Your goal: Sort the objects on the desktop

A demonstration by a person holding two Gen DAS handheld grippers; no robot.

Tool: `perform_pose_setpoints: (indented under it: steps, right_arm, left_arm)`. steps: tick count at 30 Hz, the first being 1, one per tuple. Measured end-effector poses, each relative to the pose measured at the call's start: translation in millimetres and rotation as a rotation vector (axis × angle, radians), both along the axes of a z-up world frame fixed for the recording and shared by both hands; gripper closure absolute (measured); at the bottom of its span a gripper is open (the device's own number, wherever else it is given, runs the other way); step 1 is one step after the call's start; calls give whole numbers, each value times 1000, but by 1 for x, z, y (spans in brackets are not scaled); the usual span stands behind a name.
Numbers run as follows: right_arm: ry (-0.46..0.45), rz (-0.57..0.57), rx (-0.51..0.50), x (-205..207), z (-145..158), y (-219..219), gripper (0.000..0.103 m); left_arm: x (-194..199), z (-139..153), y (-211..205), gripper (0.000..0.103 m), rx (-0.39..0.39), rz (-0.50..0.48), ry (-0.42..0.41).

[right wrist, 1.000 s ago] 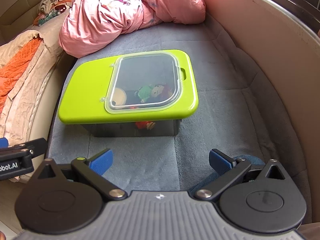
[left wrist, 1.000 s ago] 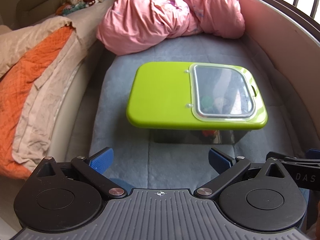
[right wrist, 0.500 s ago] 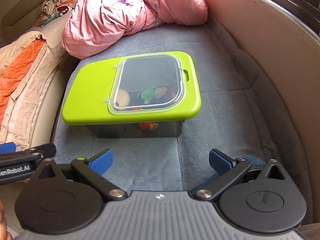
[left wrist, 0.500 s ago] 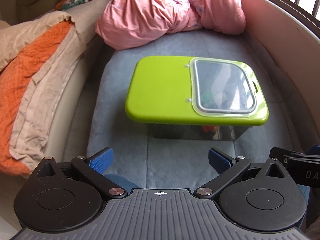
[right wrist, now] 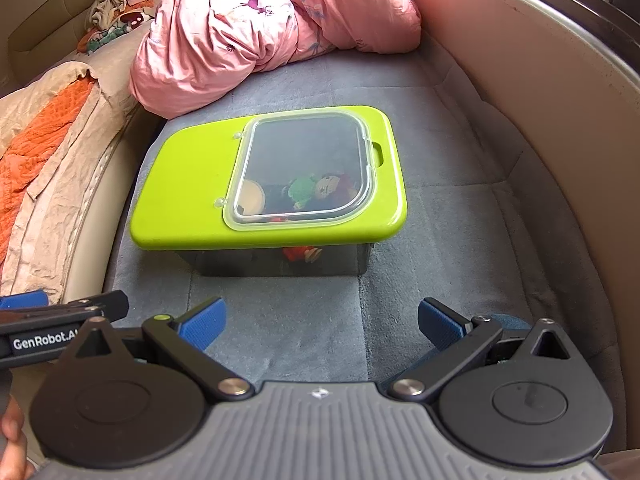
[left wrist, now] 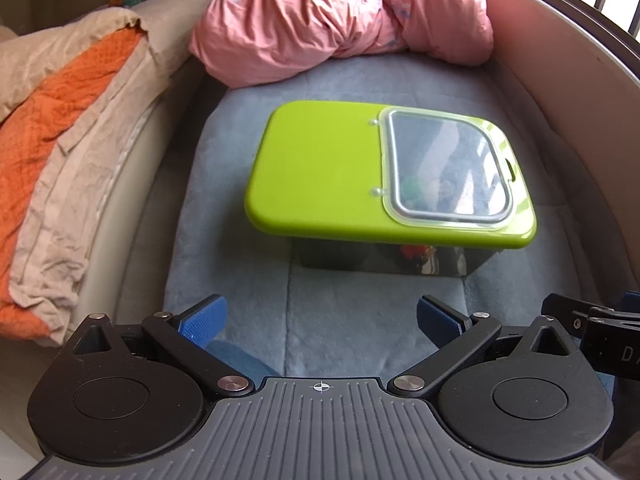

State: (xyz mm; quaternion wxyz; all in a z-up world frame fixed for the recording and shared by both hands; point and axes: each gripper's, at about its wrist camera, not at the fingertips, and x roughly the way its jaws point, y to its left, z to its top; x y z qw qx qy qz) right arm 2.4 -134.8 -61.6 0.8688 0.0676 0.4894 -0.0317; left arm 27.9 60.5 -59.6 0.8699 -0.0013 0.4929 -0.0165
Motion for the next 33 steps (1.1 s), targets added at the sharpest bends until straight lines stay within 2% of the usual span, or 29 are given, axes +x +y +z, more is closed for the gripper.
perform_pose_setpoints:
  steps: [33]
  right_arm:
    - [18,8,-5,2,-4,-1,0]
  left_arm:
    - [-3,0,-6,0,10,-22,-16]
